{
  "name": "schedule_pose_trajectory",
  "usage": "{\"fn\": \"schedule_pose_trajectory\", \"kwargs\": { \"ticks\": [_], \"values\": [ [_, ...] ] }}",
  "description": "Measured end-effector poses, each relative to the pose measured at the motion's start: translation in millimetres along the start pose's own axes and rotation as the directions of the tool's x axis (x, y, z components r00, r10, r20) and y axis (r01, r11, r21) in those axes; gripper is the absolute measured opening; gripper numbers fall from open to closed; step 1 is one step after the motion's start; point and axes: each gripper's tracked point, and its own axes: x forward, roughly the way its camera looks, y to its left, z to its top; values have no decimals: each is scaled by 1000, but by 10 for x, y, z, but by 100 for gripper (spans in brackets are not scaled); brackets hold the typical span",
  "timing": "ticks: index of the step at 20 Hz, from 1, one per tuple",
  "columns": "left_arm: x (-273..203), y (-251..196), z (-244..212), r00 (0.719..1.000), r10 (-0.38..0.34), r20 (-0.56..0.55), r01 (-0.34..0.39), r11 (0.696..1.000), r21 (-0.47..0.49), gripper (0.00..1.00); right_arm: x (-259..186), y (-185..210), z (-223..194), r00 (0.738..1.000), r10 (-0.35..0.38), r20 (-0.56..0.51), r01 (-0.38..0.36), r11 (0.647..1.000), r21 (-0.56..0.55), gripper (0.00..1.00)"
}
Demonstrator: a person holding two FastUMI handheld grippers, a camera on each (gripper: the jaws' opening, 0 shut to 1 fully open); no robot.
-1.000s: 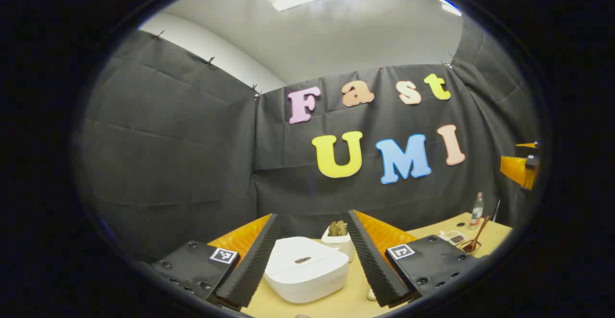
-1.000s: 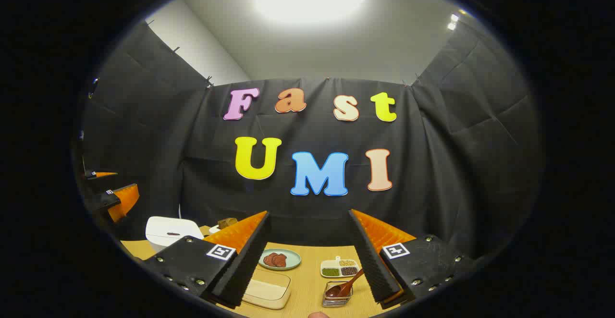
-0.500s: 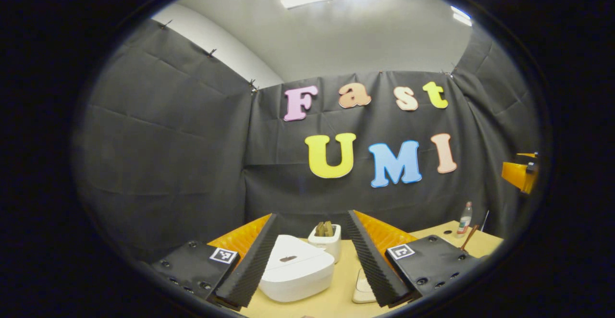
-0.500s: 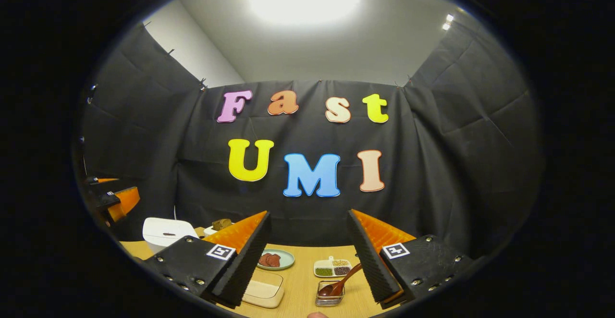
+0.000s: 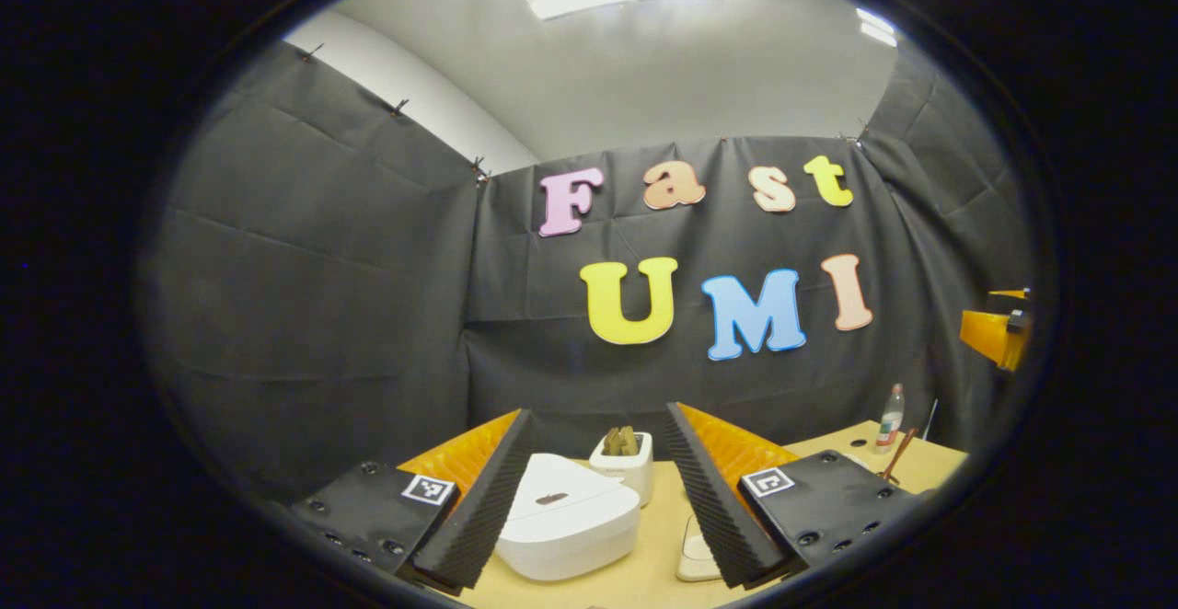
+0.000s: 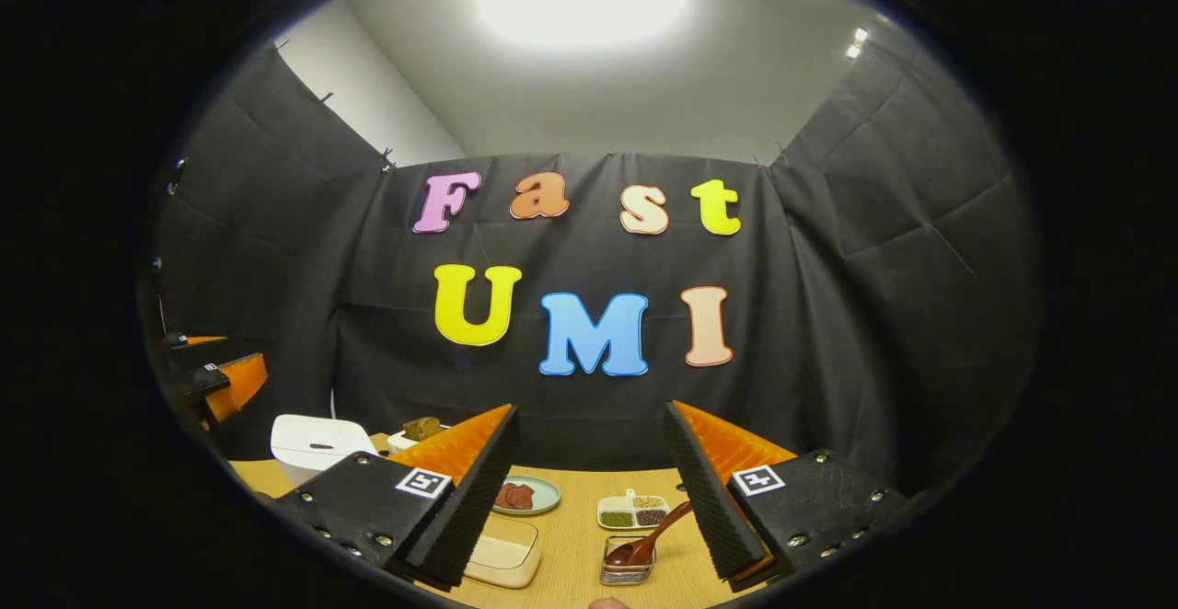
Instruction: Close the left gripper, press the button to open the rice cooker; take a wooden spoon from the chopstick holder with the right hand, scoop a spoonful of rice and pour it into the rice cooker, then put the wooden spoon back into the chopstick holder.
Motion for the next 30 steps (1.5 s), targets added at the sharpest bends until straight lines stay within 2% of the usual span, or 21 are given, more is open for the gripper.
{"fn": "schedule_pose_trajectory", "kwargs": {
  "ticks": [6,8,9,10,12,14,15,16,17,19,24,25,28,30],
  "values": [
    [22,55,-6,1000,9,0,-9,1000,-11,95,10,33,20,1000,18,9,-18,1000,8,95],
    [35,35,-44,1000,-3,-12,2,1000,-17,88,29,54,-24,1000,24,-1,-24,1000,2,95],
    [21,43,-88,1000,0,-20,0,1000,-10,79,38,67,-32,1000,31,-7,-31,1000,-2,95],
    [25,56,-132,999,-2,-33,2,1000,-2,81,31,86,-43,999,36,-10,-36,999,-7,95],
    [40,-8,-190,998,-20,-57,20,1000,2,76,35,102,-21,999,39,-6,-39,999,-18,95],
    [62,-6,-284,996,-37,-76,36,999,-16,31,36,108,-10,999,42,-1,-42,999,-24,95],
    [44,-53,-342,994,-55,-91,53,998,-22,28,29,100,1,999,40,0,-40,999,-26,95],
    [104,-31,-404,996,-21,-88,20,1000,-13,34,18,102,12,999,39,7,-39,999,-25,95],
    [91,73,-383,996,-15,-92,14,1000,-9,22,12,106,37,999,41,14,-40,999,-23,95],
    [69,4,-425,993,-47,-104,45,999,-21,9,0,71,54,999,32,24,-31,999,-21,95],
    [178,-20,-369,992,-94,-82,92,995,-29,10,-2,61,-25,1000,24,0,-24,1000,-20,95],
    [194,120,-366,994,-72,-77,69,997,-36,10,-2,56,-32,1000,20,-2,-20,1000,-19,95],
    [365,128,-397,993,-78,-87,71,995,-76,8,19,13,-51,1000,-1,-5,1,1000,-13,95],
    [508,253,-406,995,-65,-80,59,996,-69,8,26,-4,-74,1000,-15,-16,15,1000,-6,95]
  ]
}}
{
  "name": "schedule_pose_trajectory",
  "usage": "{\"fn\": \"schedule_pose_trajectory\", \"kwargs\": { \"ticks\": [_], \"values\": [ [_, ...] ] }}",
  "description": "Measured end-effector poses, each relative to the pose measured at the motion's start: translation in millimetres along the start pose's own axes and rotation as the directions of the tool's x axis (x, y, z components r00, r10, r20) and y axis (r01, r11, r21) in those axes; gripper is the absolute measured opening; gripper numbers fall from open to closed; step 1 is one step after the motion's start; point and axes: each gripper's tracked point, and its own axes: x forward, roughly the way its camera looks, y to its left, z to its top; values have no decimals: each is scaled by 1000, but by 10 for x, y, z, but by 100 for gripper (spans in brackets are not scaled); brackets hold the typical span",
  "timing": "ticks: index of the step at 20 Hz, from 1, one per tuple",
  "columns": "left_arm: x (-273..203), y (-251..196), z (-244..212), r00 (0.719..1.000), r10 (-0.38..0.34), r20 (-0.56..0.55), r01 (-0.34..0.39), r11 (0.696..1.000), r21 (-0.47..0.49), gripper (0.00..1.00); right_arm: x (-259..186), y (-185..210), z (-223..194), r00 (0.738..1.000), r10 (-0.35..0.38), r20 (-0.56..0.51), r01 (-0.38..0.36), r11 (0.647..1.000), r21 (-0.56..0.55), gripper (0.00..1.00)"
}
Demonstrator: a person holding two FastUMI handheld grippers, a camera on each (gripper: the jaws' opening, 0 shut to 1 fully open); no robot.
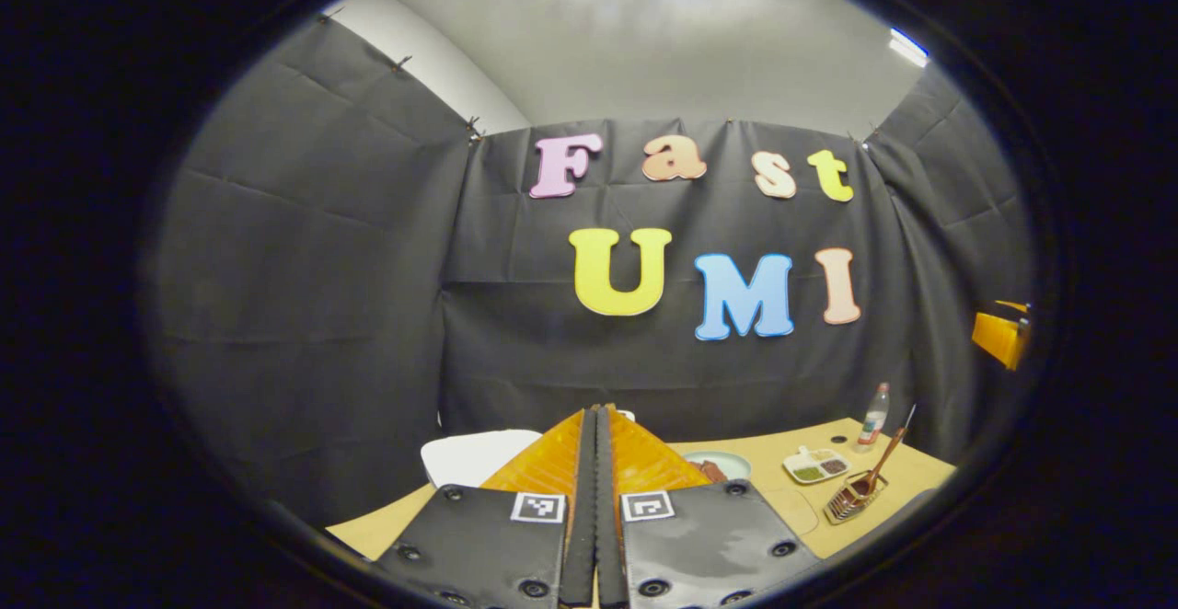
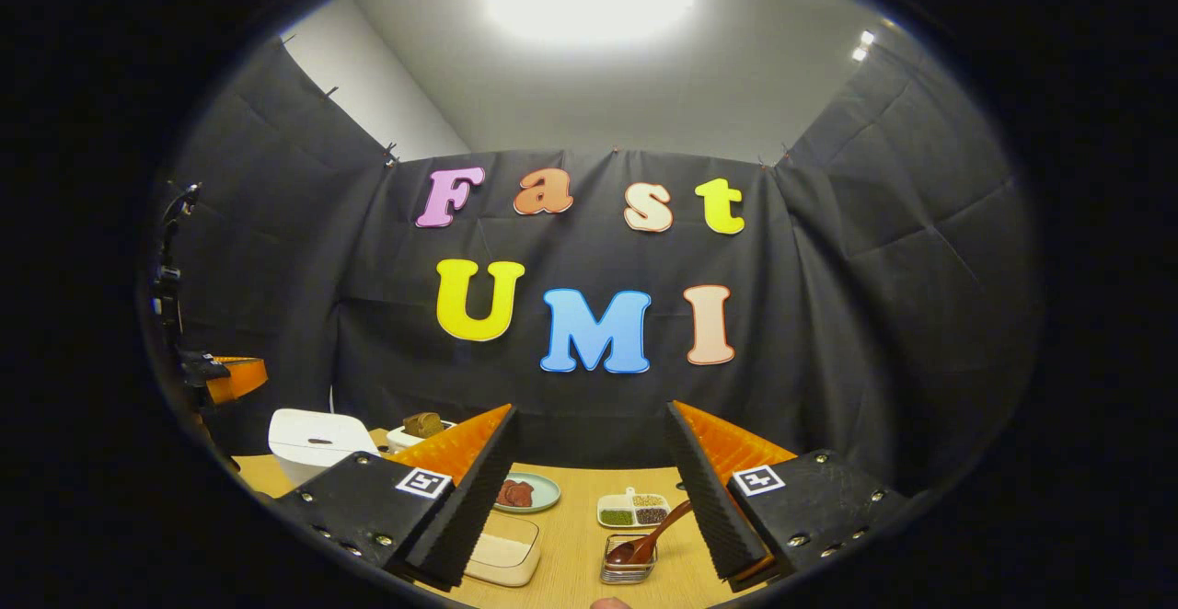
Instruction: Close the left gripper, press the button to open the rice cooker; take a wooden spoon from the chopstick holder with the right hand, scoop a spoonful of rice and pour it into the rice cooker, then put the wooden spoon back into the chopstick holder.
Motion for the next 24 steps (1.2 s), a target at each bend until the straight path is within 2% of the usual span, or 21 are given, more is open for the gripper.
{"fn": "schedule_pose_trajectory", "kwargs": {
  "ticks": [5,13,19,24],
  "values": [
    [351,283,-169,999,24,-34,-24,1000,3,8,25,-31,-53,999,-36,-20,36,999,16,95],
    [942,526,-854,987,-11,-158,-1,997,-81,9,20,-110,-108,994,-94,-52,93,996,-12,95],
    [1242,678,-1472,966,6,-258,-29,996,-86,6,-83,-264,-39,987,-159,-26,158,987,-43,95],
    [1355,685,-1915,941,5,-338,-36,995,-88,12,-136,-307,-130,982,-180,-61,177,983,-47,95]
  ]
}}
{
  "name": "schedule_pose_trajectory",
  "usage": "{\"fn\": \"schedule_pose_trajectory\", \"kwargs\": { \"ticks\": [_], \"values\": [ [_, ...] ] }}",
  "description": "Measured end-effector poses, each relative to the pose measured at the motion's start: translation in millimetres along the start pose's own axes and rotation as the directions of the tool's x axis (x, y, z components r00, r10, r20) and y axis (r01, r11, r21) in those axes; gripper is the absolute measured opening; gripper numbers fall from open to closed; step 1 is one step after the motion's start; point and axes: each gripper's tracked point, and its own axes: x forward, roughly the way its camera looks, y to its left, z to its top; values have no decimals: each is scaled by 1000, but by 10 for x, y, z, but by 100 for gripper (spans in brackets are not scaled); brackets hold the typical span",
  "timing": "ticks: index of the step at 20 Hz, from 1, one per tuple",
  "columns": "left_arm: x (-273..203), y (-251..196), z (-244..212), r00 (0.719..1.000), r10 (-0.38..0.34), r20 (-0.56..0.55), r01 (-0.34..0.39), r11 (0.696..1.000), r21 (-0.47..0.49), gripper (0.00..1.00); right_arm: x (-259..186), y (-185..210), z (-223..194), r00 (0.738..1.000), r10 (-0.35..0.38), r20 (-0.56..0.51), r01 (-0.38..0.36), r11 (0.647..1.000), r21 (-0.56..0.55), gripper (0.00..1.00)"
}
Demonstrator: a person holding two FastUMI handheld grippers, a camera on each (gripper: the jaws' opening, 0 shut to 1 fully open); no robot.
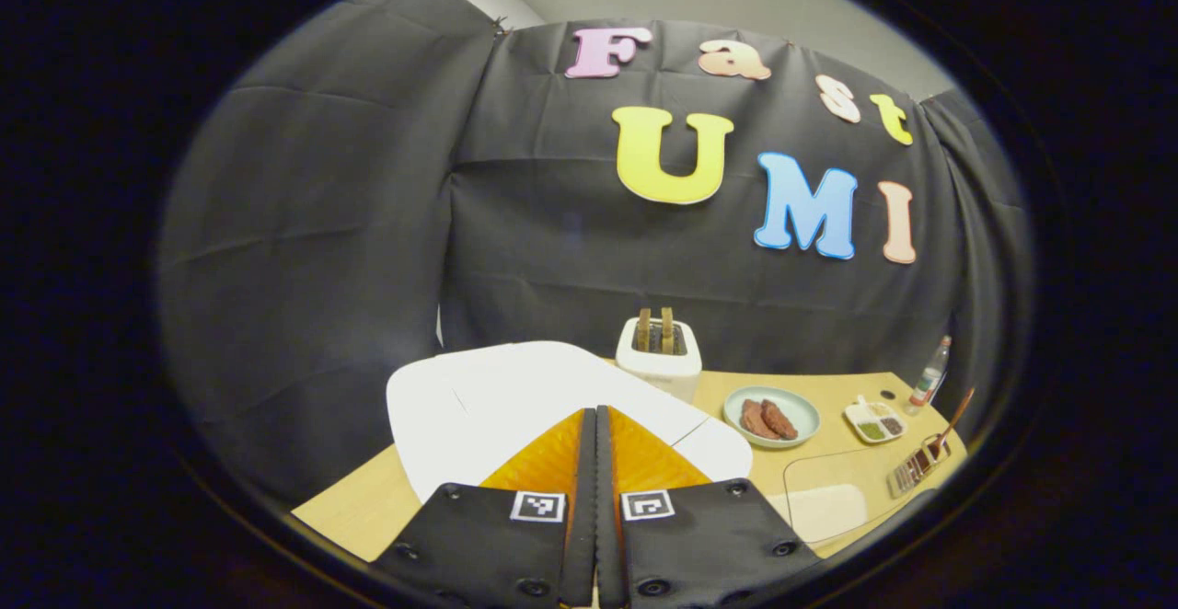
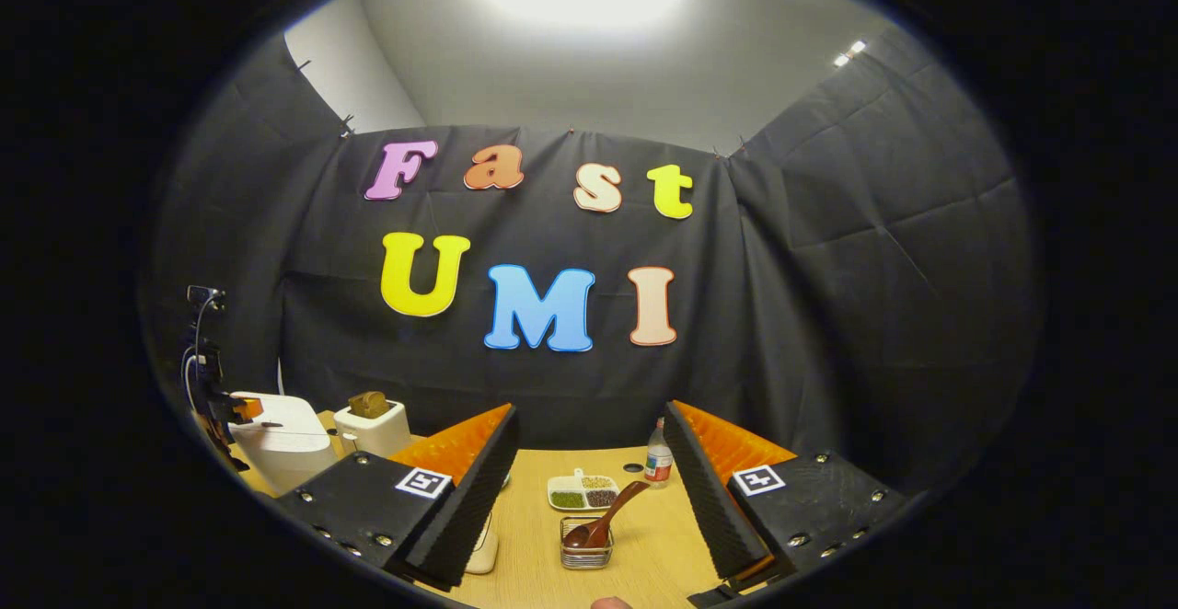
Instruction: Close the left gripper, press the button to open the rice cooker; take a wooden spoon from the chopstick holder with the right hand, scoop a spoonful of rice and pour it into the rice cooker, then put the wooden spoon back into the chopstick holder.
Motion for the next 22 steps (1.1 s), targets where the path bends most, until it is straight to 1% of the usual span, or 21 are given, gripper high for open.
{"fn": "schedule_pose_trajectory", "kwargs": {
  "ticks": [1,4,6,9,12,13,15,17,18,19,20,22],
  "values": [
    [39,9,-57,1000,6,-15,-6,1000,-1,9,2,1,18,1000,0,3,0,1000,-3,95],
    [36,50,-187,999,20,-45,-20,1000,1,9,19,-24,46,1000,0,12,1,1000,-31,95],
    [39,40,-223,999,14,-46,-15,1000,-8,9,-14,-35,35,1000,1,16,0,999,-41,95],
    [52,31,-224,999,-3,-44,3,1000,-12,9,-33,9,31,1000,21,9,-21,1000,-22,95],
    [154,9,-273,993,-9,-119,8,1000,-8,9,-58,-17,51,1000,18,23,-17,1000,-23,95],
    [168,7,-231,993,-5,-119,4,1000,-6,9,-60,-1,37,999,26,21,-26,1000,-18,95],
    [146,-3,-175,993,12,-120,-8,1000,28,8,-57,49,6,999,51,11,-51,999,-7,95],
    [90,-32,-35,996,15,-90,-11,999,50,12,-80,47,-29,998,69,2,-69,998,-12,95],
    [63,-35,33,997,18,-80,-14,999,50,9,-72,16,-32,998,70,1,-70,997,-18,95],
    [32,-19,97,997,23,-69,-20,999,45,12,-69,-13,-28,998,70,0,-70,997,-18,95],
    [-3,0,185,998,32,-56,-30,999,42,9,-72,-18,-29,997,76,-1,-76,997,-13,95],
    [-100,24,394,999,48,-10,-48,998,48,9,-61,-48,-57,997,79,-6,-79,997,1,95]
  ]
}}
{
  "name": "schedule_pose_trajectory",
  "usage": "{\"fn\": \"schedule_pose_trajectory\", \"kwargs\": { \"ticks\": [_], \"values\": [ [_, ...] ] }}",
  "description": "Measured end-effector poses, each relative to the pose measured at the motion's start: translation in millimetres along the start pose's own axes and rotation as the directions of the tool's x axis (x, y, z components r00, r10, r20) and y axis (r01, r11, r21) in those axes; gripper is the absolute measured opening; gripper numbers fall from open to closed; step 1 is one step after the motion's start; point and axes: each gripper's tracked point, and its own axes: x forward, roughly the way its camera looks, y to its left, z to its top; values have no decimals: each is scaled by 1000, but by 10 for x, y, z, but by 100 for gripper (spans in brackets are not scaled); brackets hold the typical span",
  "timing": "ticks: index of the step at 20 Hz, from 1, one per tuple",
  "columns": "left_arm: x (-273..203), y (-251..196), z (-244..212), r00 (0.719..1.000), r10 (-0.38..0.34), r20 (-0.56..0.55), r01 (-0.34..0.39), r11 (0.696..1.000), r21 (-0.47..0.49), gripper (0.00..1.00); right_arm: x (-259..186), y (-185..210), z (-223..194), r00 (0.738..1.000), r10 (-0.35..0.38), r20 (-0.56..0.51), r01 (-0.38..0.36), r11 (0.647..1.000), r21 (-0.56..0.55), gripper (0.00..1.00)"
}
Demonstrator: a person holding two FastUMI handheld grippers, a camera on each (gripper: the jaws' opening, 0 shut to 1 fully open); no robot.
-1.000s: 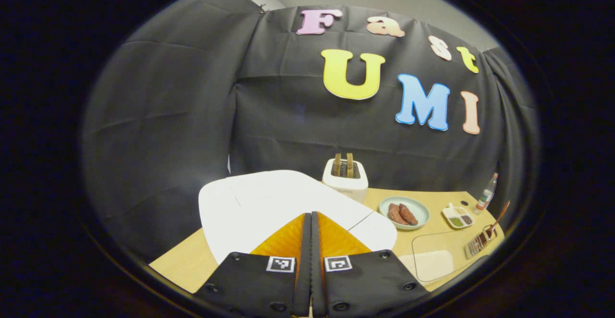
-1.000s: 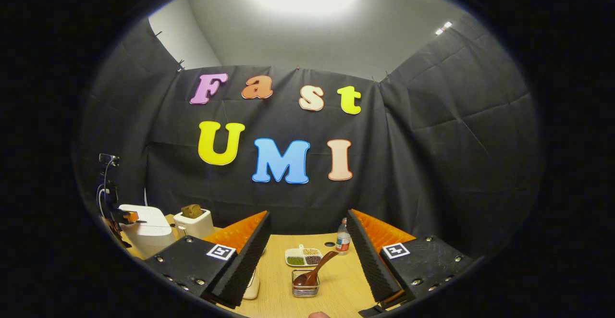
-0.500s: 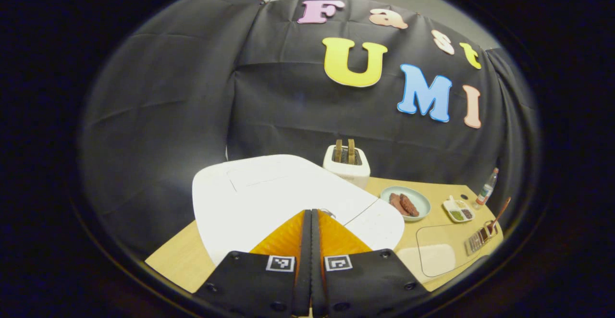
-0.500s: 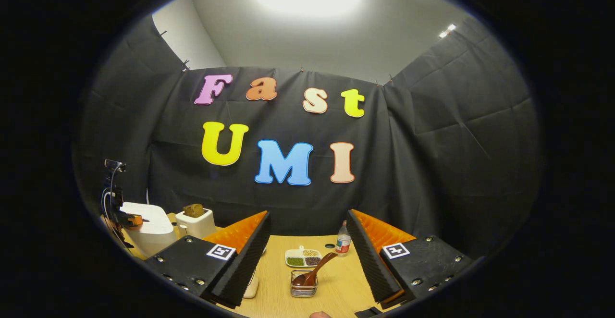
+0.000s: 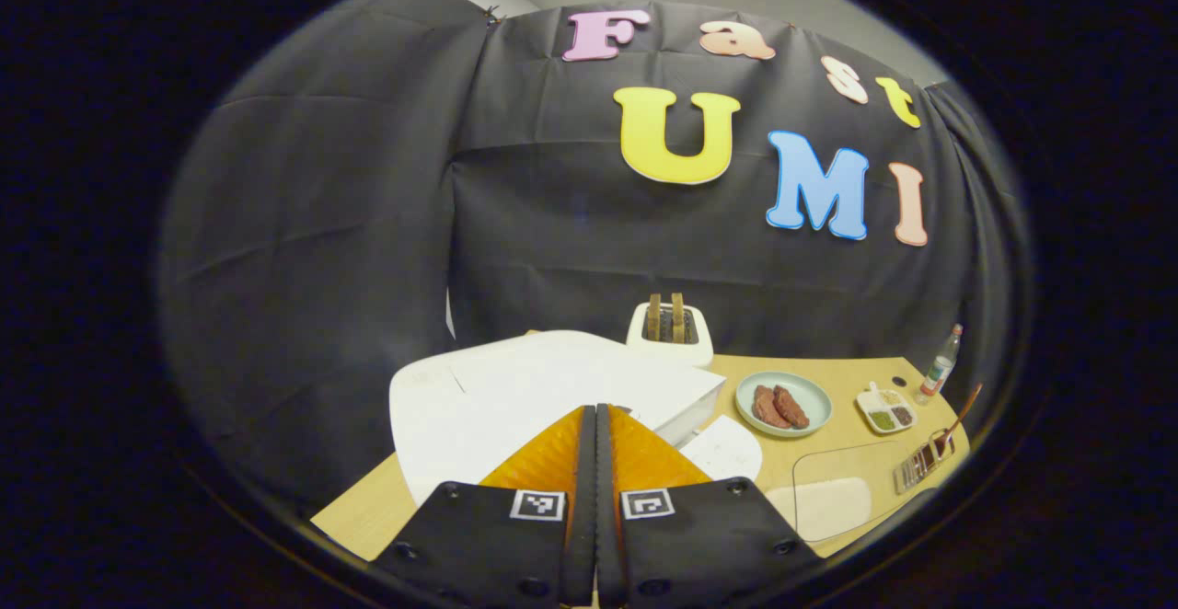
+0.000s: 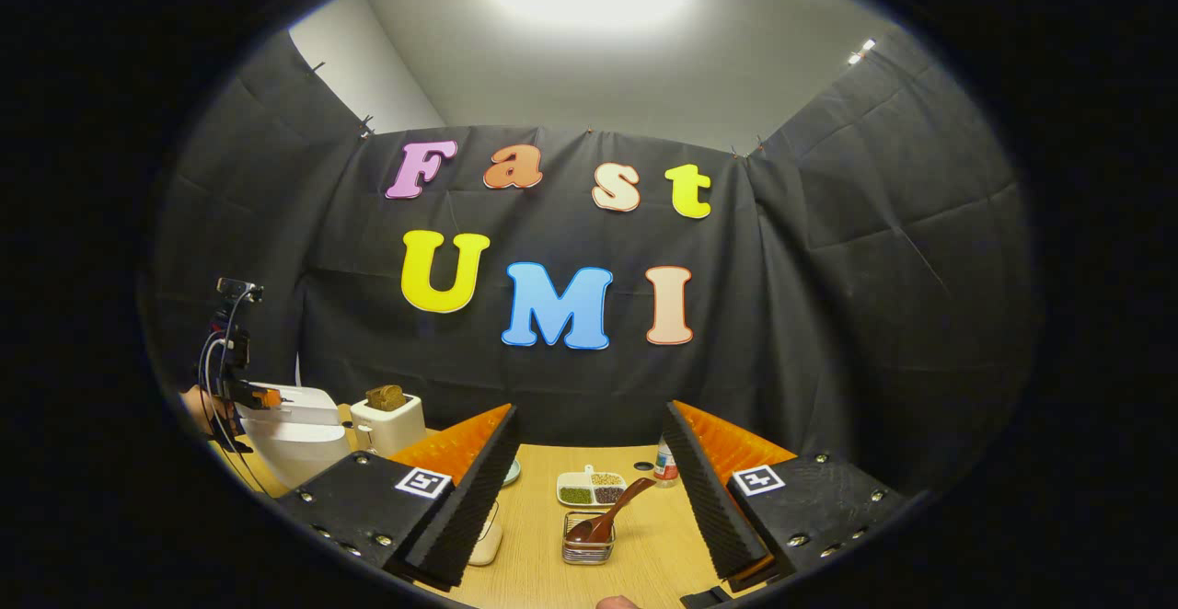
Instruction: Close the left gripper, press the button to open the rice cooker; take a wooden spoon from the chopstick holder with the right hand, scoop a spoonful of rice and pour it into the rice cooker, then put the wooden spoon back into the chopstick holder.
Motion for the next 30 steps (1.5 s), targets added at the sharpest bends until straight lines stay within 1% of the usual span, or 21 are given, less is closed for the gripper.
{"fn": "schedule_pose_trajectory", "kwargs": {
  "ticks": [2,4,7,10,11,12,14,15,16,18,22,24,25,27,28,30],
  "values": [
    [-158,44,275,997,27,76,-29,999,24,9,36,-27,-10,1000,5,-3,-5,1000,8,95],
    [-378,15,558,989,30,145,-34,999,22,8,82,-64,-28,1000,7,-3,-7,1000,6,95],
    [-692,-64,888,972,19,236,-20,1000,3,9,168,-126,-21,1000,13,-1,-13,1000,12,95],
    [-957,-180,1116,954,1,300,3,1000,-12,9,249,-172,-22,1000,20,3,-20,1000,16,95],
    [-1046,-214,1172,948,-2,318,6,1000,-10,23,288,-186,-19,1000,23,4,-24,1000,15,95],
    [-1124,-249,1205,942,-6,335,7,1000,-2,25,330,-199,-30,1000,27,3,-28,1000,12,95],
    [-1254,-308,1255,933,-6,360,1,1000,15,61,427,-266,-36,1000,26,2,-26,1000,-1,95],
    [-1305,-310,1264,931,5,366,-14,1000,21,79,478,-290,-35,1000,29,3,-29,1000,-3,95],
    [-1377,-360,1237,929,-1,370,-11,999,31,98,532,-309,-33,1000,30,6,-30,1000,-4,95],
    [-1515,-440,1230,922,-11,387,-9,999,50,100,674,-371,-38,1000,27,7,-27,1000,-5,95],
    [-1737,-581,1220,914,-22,405,-10,997,77,99,977,-474,-113,1000,9,-3,-9,1000,21,95],
    [-1818,-619,1249,915,-19,403,-12,997,74,98,1122,-528,-189,1000,2,-17,-2,999,36,95],
    [-1874,-615,1278,913,-16,408,-14,997,71,100,1188,-558,-245,1000,-4,-28,5,999,36,96],
    [-1964,-620,1306,909,-6,416,-20,998,58,99,1299,-599,-396,998,-12,-64,14,999,32,95],
    [-2013,-618,1287,910,0,414,-23,998,50,100,1347,-627,-459,997,-17,-78,19,999,34,94],
    [-2121,-602,1253,911,8,413,-31,998,47,99,1473,-658,-589,995,-20,-102,25,999,44,96]
  ]
}}
